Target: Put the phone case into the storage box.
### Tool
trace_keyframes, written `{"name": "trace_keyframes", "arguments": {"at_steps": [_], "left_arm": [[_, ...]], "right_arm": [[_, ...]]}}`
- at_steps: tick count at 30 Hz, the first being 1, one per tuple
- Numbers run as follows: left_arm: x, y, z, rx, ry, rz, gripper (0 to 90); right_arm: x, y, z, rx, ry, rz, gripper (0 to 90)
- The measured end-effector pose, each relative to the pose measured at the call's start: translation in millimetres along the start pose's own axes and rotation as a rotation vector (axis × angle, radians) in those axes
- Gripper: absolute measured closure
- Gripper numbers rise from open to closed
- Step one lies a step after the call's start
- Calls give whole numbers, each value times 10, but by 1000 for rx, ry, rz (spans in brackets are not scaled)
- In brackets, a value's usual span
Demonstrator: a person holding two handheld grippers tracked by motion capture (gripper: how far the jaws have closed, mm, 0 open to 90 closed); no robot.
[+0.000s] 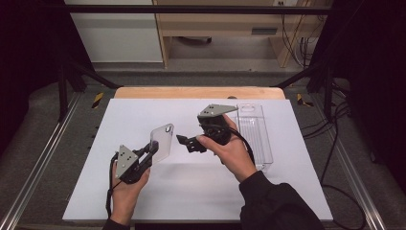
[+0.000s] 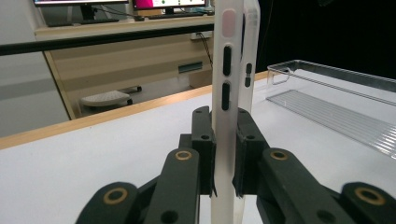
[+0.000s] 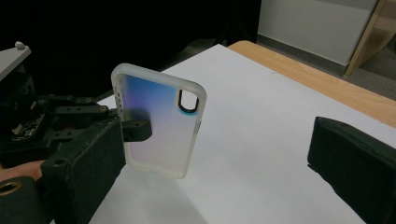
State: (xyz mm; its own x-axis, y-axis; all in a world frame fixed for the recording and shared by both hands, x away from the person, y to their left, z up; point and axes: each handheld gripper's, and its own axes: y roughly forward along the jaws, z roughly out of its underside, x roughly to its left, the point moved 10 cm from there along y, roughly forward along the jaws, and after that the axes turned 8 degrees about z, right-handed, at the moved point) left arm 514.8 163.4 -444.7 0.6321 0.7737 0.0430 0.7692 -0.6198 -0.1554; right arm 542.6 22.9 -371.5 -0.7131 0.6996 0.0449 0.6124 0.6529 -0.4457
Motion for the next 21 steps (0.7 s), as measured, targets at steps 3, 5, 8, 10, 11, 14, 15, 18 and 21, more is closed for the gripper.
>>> {"name": "trace_keyframes", "arguments": {"at_steps": [3, 5, 8, 10, 11, 14, 15, 18, 21], "left_arm": [[15, -7, 4, -1, -8, -5, 812], [32, -16, 4, -5, -23, -8, 812], [68, -38, -7, -14, -43, -18, 812], [77, -45, -10, -16, -50, -21, 812], [95, -56, -16, -21, -59, -29, 812], [117, -70, -19, -25, -71, -36, 812], [132, -79, -24, -31, -82, -42, 812], [149, -91, -23, -31, -87, -47, 812], [174, -104, -25, -37, -102, -56, 811]], "right_arm": [[-3, 14, 19, -19, 9, 3, 45], [-2, 20, 28, -29, 11, 7, 45], [0, 24, 44, -37, 17, 9, 46], [-3, 25, 50, -41, 16, 12, 46], [-7, 29, 60, -48, 17, 18, 46], [-4, 35, 71, -53, 21, 20, 47], [5, 48, 85, -61, 37, 20, 47], [11, 73, 103, -87, 56, 30, 47], [4, 105, 122, -98, 74, 52, 47]]}}
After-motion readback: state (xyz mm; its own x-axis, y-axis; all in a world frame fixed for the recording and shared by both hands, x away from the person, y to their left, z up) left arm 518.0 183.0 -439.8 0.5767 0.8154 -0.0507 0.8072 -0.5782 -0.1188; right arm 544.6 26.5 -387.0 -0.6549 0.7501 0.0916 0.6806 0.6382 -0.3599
